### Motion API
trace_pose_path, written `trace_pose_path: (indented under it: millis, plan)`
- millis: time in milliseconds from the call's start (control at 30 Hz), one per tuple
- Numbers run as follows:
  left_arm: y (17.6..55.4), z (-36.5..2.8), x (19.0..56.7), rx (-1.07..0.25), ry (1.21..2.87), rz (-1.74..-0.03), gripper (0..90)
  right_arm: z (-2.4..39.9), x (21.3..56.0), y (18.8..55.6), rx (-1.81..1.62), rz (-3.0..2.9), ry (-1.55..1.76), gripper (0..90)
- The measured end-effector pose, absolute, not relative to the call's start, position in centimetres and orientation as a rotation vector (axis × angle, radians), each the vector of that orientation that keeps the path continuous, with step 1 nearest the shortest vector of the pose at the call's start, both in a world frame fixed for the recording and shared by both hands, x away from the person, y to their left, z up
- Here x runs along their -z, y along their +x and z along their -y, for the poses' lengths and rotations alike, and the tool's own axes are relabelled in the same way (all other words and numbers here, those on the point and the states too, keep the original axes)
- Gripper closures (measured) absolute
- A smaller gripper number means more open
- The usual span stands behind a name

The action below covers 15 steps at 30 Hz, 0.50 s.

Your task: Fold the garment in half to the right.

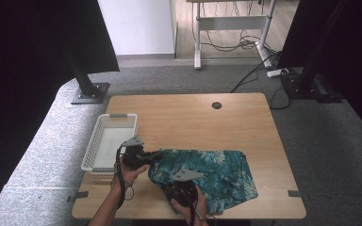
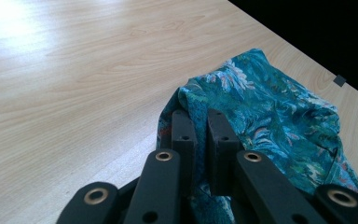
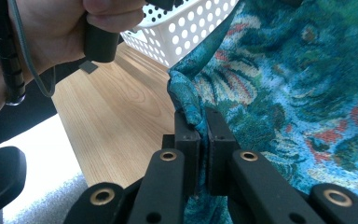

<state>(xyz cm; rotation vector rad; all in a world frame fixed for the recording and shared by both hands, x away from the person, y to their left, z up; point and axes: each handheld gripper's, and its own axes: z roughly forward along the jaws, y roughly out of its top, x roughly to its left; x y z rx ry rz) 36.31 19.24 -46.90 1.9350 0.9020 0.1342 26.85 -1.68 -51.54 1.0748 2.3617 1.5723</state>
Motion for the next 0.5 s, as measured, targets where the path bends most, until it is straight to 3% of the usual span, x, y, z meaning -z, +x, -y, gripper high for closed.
trace_pose_path:
  millis: [500]
  plan:
    - [36.1, -20.7, 46.1, -0.156, 1.944, -0.907, 83.0, 1.1, 50.8, 26.6, -1.567, -2.371, 1.039, 86.2]
